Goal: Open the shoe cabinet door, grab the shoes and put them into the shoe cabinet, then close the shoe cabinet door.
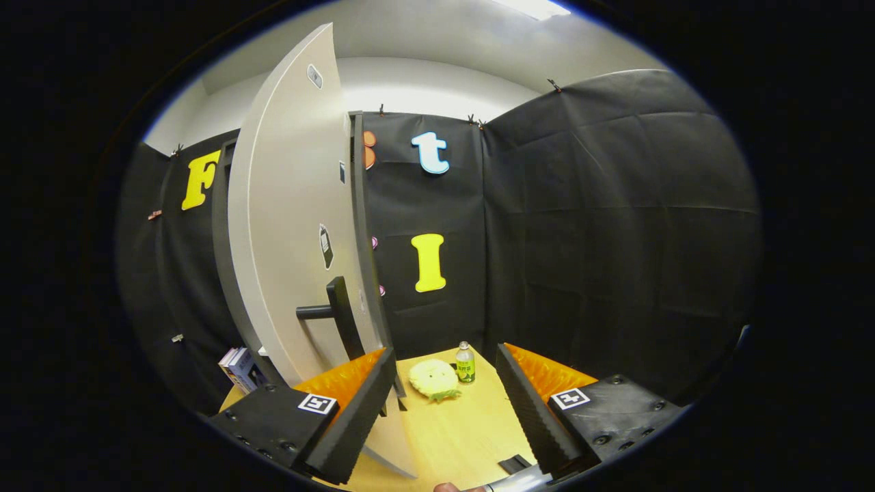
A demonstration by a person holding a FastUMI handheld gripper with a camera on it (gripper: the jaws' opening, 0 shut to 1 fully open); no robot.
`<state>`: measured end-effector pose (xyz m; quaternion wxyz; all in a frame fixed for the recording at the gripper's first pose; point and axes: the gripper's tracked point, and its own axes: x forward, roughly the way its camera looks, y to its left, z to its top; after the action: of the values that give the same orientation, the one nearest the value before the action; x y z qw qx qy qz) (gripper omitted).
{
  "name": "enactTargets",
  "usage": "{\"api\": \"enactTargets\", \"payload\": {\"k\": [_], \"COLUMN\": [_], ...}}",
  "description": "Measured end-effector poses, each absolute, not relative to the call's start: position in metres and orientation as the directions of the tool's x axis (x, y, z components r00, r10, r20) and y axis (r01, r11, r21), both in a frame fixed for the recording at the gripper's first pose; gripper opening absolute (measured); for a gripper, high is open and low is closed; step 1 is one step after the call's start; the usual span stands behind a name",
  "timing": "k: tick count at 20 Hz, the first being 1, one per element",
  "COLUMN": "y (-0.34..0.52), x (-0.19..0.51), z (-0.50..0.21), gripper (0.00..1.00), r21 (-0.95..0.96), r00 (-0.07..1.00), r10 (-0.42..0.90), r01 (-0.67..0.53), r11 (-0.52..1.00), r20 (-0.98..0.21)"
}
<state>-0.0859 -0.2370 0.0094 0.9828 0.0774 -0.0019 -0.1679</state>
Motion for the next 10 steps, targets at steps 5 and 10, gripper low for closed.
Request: {"api": "enactTargets", "payload": {"k": [5, 10], "y": [-0.197, -0.157], "x": [-0.080, -0.073], "z": [0.010, 0.009], "gripper": [0.98, 0.98], "r21": [0.160, 0.174], "r00": [0.954, 0.964], "r10": [-0.299, -0.263], "r01": [0.299, 0.266], "r11": [0.941, 0.948], "r20": [-0.027, -0.042]}}
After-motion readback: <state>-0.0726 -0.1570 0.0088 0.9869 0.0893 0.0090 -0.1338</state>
